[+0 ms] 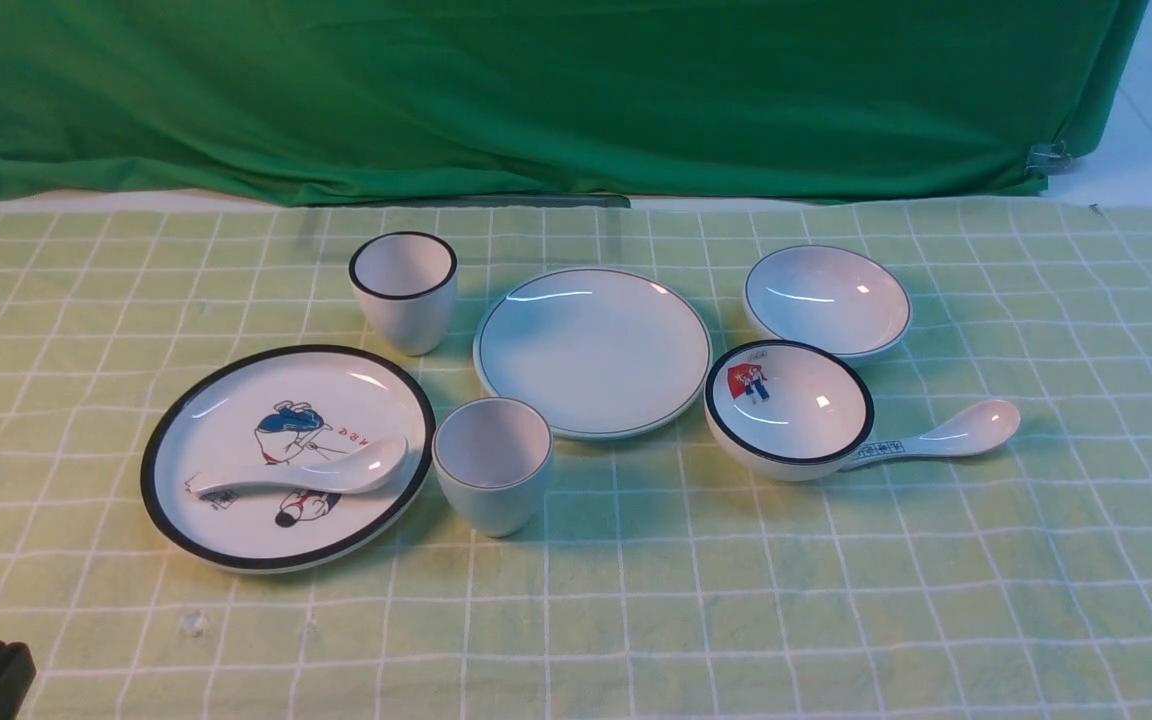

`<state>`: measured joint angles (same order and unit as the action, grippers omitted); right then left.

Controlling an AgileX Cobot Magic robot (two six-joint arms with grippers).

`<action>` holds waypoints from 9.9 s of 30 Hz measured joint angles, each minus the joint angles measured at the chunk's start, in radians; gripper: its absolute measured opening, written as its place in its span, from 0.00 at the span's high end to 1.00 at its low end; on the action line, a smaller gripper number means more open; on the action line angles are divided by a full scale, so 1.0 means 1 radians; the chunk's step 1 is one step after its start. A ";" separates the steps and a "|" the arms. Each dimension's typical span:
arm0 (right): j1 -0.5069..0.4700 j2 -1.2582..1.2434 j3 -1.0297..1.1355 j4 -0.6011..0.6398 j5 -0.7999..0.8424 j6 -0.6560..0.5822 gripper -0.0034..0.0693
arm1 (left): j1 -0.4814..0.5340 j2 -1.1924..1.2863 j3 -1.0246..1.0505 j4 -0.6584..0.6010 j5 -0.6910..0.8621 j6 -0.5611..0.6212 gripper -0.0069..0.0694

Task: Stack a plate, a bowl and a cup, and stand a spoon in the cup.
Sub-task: Use the right arm to grab a blue rice bowl, then use the right arm to put the blue rice bowl into the blue large plate in the middle, then use the left arm to grab a blue teacup, then use the left arm to put the blue teacup into the blue rice bowl in the middle

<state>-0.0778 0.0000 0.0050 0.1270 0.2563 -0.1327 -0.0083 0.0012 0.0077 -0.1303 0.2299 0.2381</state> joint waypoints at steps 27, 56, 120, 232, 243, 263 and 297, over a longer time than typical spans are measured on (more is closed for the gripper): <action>0.000 0.000 0.000 -0.002 -0.816 0.390 0.62 | 0.000 0.000 0.000 0.118 -1.066 -0.153 0.89; 0.103 0.789 -0.483 -0.054 -0.397 0.117 0.83 | 0.000 0.910 -0.511 0.216 -0.601 -0.557 0.89; 0.179 2.097 -1.660 0.104 0.396 0.028 0.30 | -0.182 1.448 -1.161 -0.364 0.589 -0.108 0.89; 0.510 1.279 -1.037 -0.050 0.288 -0.106 0.30 | -0.308 1.752 -1.517 -0.102 0.515 -0.115 0.86; 0.510 1.282 -1.029 -0.050 0.278 -0.083 0.30 | -0.309 2.099 -1.902 -0.099 0.637 -0.131 0.86; 0.510 1.354 -1.028 -0.050 0.256 -0.081 0.30 | -0.408 2.189 -2.049 -0.053 0.721 -0.180 0.86; 0.510 1.354 -1.028 -0.050 0.241 -0.078 0.30 | -0.378 2.248 -2.049 0.047 0.780 -0.322 0.86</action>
<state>0.4325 1.3542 -1.0226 0.0774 0.4974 -0.2112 -0.3862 2.2489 -2.0415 -0.0835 1.0103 -0.0842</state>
